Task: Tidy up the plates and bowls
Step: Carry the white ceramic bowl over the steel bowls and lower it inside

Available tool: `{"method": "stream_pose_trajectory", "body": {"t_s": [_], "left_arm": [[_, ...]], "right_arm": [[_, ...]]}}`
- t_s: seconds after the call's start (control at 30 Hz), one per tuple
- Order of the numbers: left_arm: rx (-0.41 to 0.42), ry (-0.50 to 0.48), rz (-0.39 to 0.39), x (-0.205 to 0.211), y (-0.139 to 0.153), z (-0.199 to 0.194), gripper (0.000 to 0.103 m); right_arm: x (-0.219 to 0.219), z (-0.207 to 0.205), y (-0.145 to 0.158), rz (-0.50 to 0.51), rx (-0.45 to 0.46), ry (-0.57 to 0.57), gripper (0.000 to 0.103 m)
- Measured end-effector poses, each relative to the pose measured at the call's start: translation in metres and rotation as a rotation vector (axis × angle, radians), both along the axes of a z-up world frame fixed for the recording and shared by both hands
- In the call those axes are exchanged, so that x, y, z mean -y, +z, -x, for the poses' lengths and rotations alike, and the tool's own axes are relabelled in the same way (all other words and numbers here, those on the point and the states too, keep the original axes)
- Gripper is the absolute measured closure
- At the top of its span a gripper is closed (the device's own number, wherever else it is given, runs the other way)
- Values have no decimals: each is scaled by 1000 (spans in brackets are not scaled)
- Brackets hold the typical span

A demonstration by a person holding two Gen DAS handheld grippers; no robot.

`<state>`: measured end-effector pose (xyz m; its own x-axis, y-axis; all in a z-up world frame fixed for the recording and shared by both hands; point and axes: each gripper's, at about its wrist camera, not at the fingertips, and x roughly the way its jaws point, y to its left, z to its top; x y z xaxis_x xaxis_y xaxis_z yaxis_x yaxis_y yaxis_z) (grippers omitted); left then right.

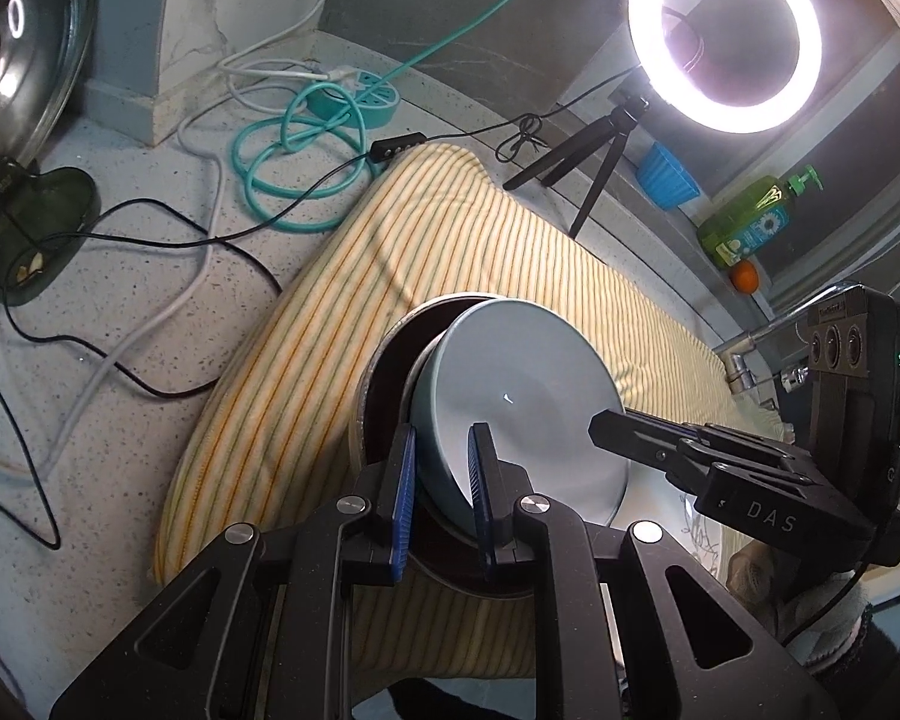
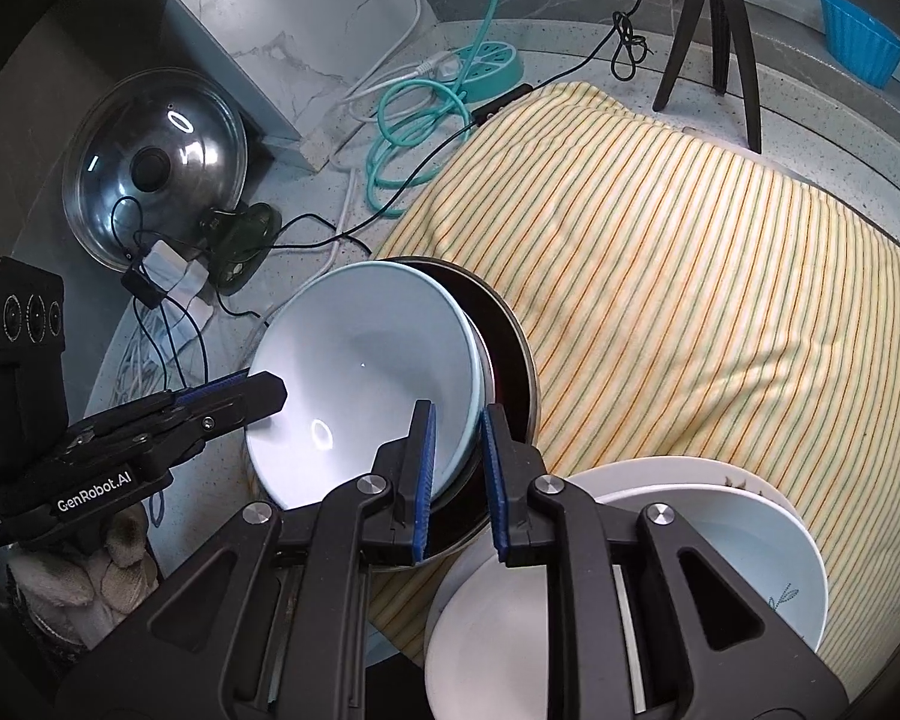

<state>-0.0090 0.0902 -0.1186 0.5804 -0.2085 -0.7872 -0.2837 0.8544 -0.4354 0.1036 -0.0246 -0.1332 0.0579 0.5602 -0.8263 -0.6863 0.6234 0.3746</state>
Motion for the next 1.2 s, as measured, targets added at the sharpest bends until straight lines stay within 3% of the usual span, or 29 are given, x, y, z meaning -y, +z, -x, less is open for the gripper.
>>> {"method": "stream_pose_trajectory", "body": {"t_s": [0.07,0.13,0.17,0.43,0.63,0.7,0.77,0.83,0.9,1.2], "left_arm": [[7,7,0,-1,2,1,86],[11,8,-11,-1,6,2,86],[15,11,-17,-1,8,3,84],[36,70,-1,-18,11,21,83],[24,128,57,-31,0,35,83],[21,138,75,-31,-3,38,78],[19,144,81,-30,-5,40,66],[17,148,90,-30,-7,41,64],[11,148,95,-30,-9,40,62],[8,127,77,-25,-10,34,60]], "right_arm": [[1,1,2,-15,6,4,80],[4,2,7,-35,12,1,60],[6,2,10,-51,15,-1,57],[34,-8,24,-126,-15,-76,56],[62,-21,17,-162,-86,-166,56],[69,-23,13,-169,-106,-187,55],[75,-25,8,-171,-121,-203,48],[79,-26,5,-167,-120,-217,33],[80,-27,3,-160,-122,-214,26],[72,-22,2,-116,-75,-177,24]]}}
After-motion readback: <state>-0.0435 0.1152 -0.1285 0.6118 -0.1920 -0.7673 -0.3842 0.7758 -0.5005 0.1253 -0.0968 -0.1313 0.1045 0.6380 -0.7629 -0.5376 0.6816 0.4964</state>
